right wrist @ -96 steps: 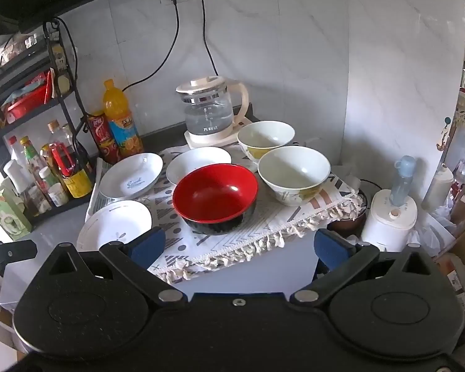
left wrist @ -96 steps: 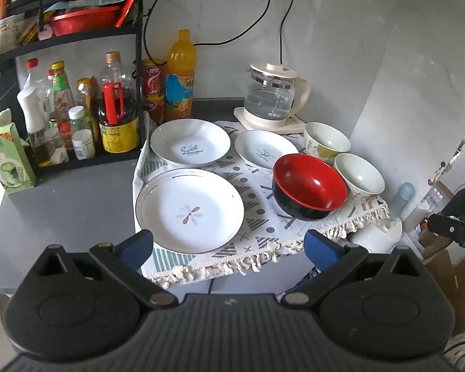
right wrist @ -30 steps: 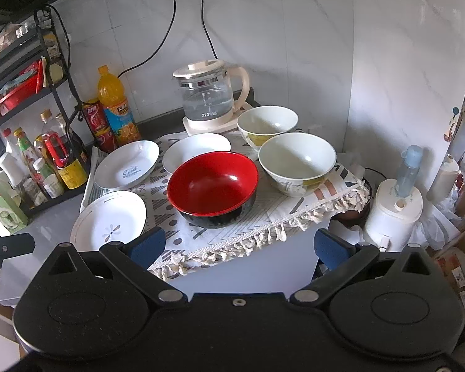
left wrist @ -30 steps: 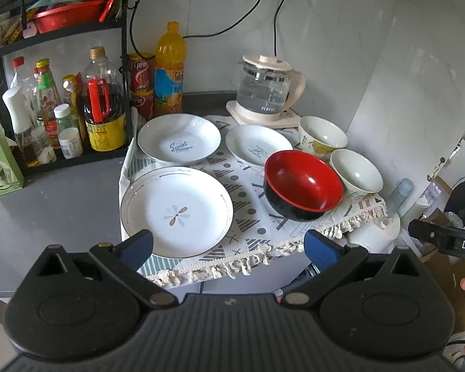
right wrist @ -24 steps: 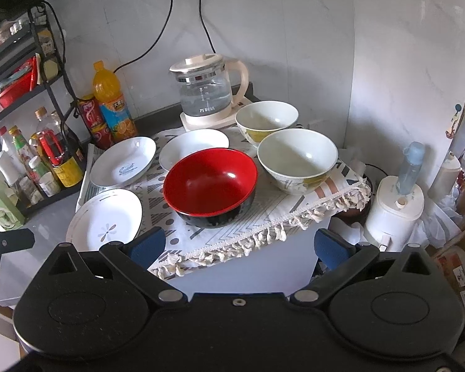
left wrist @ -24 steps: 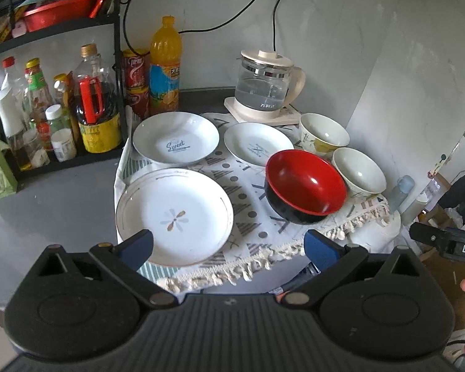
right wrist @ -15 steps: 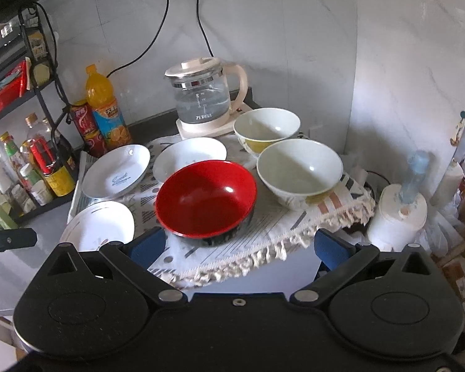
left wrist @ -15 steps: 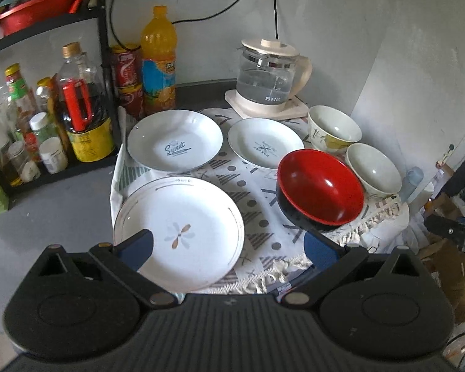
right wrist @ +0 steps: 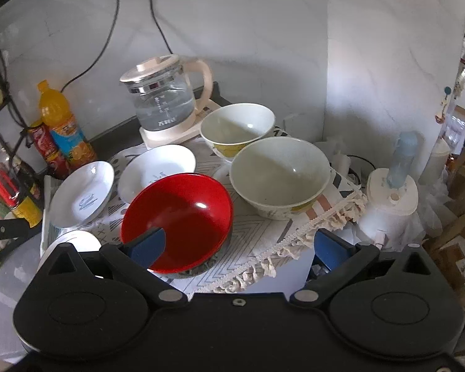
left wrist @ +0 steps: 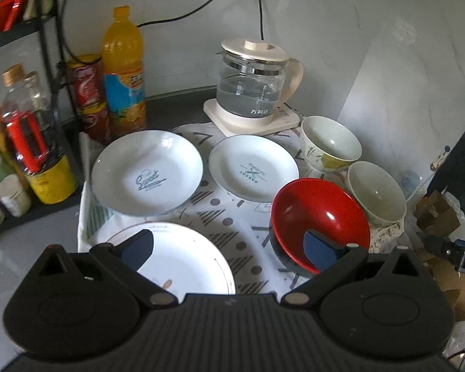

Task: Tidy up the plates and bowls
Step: 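Reach both grippers to the large cream bowl and close on its rim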

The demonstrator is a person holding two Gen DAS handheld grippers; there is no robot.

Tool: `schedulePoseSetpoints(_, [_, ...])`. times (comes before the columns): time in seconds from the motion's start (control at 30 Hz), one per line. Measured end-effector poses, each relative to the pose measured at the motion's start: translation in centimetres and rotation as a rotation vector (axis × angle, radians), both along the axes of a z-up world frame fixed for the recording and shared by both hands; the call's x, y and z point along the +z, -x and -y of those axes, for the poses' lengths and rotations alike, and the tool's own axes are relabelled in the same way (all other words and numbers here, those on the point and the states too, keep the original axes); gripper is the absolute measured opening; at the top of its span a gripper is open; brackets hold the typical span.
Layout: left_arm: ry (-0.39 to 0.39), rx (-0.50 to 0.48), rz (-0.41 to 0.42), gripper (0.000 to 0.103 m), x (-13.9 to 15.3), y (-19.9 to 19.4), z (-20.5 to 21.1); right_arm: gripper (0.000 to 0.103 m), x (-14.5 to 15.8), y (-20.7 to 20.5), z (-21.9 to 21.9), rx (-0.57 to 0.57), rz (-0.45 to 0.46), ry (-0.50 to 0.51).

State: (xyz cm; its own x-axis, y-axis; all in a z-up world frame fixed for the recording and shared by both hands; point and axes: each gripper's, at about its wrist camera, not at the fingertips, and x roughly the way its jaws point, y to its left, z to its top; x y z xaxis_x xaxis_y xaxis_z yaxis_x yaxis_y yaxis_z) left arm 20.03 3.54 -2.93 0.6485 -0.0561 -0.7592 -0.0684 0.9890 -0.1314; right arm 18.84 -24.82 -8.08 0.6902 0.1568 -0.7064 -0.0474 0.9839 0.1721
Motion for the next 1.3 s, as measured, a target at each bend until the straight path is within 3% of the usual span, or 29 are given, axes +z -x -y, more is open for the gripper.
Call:
schedulePoseSetpoints(0.4, [0.035,-0.113,-0.02,0.102,-0.9,-5.2,1.2,0.103,-0.7,-2.2,0.7,-0.103,-0.043,-0.038])
schedulePoseSetpoints(0.87, [0.066,-0.216,-0.032,0.1,-2.1,-11.2,6.2,0.102,-2.3,-5.4,3.9,-0.201,-0.078,-0.062])
schedulePoseSetpoints(1.07, [0.071,-0.225,-0.055,0.093,-3.0,-14.1,9.1,0.095,-3.7,-7.8,5.7,-0.173,-0.101,-0.082])
schedulePoseSetpoints(1.2, [0.105,-0.213,-0.074,0.089,-3.7,-15.9,10.7,0.082,-4.7,-9.5,7.0,-0.143,-0.147,-0.081])
schedulePoseSetpoints(1.3, [0.099,-0.226,-0.096,0.084,-4.4,-17.0,12.4,0.081,-5.5,-10.6,7.9,-0.121,-0.168,-0.079])
